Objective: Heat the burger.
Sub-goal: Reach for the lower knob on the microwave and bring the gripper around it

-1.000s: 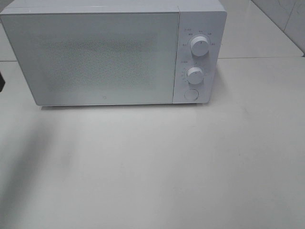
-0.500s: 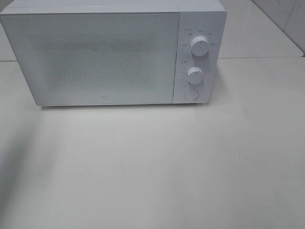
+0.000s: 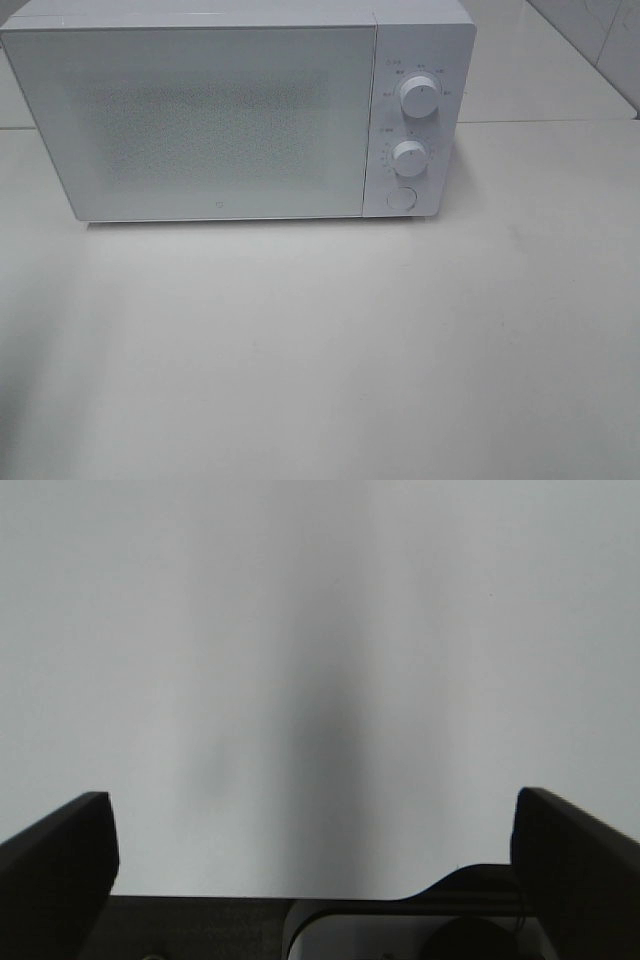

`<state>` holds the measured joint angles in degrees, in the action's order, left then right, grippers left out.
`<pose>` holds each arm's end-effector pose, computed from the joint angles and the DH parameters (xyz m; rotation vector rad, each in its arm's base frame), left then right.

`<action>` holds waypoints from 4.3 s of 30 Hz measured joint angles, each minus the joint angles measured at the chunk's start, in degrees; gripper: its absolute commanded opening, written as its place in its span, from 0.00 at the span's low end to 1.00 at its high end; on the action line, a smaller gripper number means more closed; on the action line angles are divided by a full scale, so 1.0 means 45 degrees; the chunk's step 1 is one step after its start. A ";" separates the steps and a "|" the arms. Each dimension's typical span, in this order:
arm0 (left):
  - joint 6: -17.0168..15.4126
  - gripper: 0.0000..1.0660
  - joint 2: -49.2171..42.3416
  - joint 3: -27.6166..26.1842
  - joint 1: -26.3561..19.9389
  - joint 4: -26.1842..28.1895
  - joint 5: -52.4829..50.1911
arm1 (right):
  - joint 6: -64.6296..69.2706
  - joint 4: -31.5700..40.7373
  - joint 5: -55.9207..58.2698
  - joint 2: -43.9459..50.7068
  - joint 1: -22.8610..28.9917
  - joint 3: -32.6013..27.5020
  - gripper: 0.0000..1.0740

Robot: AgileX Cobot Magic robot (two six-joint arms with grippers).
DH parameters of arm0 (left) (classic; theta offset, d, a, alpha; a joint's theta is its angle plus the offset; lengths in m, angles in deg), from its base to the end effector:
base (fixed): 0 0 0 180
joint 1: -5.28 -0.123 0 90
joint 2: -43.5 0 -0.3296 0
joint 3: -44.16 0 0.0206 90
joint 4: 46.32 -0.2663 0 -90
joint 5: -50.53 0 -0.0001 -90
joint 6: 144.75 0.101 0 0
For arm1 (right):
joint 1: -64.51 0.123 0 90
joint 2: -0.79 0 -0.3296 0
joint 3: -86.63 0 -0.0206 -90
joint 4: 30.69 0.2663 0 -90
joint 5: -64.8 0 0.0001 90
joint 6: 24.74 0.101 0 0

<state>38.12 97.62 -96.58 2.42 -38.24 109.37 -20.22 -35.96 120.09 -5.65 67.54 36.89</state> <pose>0.1214 -0.0061 0.3064 -0.0569 2.6467 -0.1509 -0.0236 -0.0089 0.2885 0.0244 1.9423 -0.0208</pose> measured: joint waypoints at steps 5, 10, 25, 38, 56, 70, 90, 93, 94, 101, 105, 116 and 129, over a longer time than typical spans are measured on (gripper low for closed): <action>0.0191 0.93 -0.1999 0.0929 0.0000 0.0000 -0.0153 | 0.0000 0.0000 0.0000 0.0000 0.0000 0.0000 0.71; 0.0471 0.93 -0.5004 0.1630 0.0000 -0.0025 -0.0191 | 0.0000 0.0000 0.0000 0.0000 0.0000 0.0000 0.71; 0.0522 0.92 -0.9575 0.2037 0.0000 -0.0089 0.0522 | 0.0000 0.0000 0.0000 0.0000 0.0000 0.0000 0.71; 0.0509 0.92 -1.0593 0.2050 0.0000 0.0382 0.0522 | 0.0000 0.0000 0.0000 0.0000 0.0000 0.0000 0.71; 0.0509 0.92 -1.0593 0.2050 0.0000 0.0382 0.0522 | 0.0000 0.0000 0.0000 0.0000 0.0000 0.0000 0.71; 0.0509 0.92 -1.0593 0.2050 0.0000 0.0382 0.0522 | 0.0000 0.0000 0.0000 0.0000 0.0000 0.0000 0.71; 0.0509 0.92 -1.0593 0.2050 0.0000 0.0382 0.0522 | 0.0000 -0.0242 -0.3056 -0.3170 0.0000 0.0369 0.71; 0.0509 0.92 -1.0593 0.2050 0.0000 0.0382 0.0522 | 0.0000 -0.0242 -0.3832 -0.3845 0.0000 0.0369 0.71; 0.0509 0.92 -1.0593 0.2050 0.0000 0.0382 0.0522 | 0.0000 -0.0242 -0.4304 -0.4278 0.0000 0.0369 0.71; 0.0509 0.92 -1.0593 0.2050 0.0000 0.0382 0.0522 | 0.0000 -0.0242 -0.5679 -0.5590 0.0000 0.0369 0.71; 0.0509 0.92 -1.0593 0.2050 0.0000 0.0382 0.0522 | 0.0000 -0.0242 -0.6519 -0.6672 0.0000 0.0369 0.71; 0.0509 0.92 -1.0593 0.2050 0.0000 0.0382 0.0522 | 0.0000 -0.0242 -0.8913 -0.8620 0.0000 0.0369 0.71; 0.0509 0.92 -1.0593 0.2050 0.0000 0.0382 0.0522 | 0.0127 -0.0242 -1.2872 -1.0746 0.0000 -0.0738 0.71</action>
<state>40.41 49.95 -87.36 2.42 -36.52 111.72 -19.64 -37.05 62.16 -54.01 67.54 33.57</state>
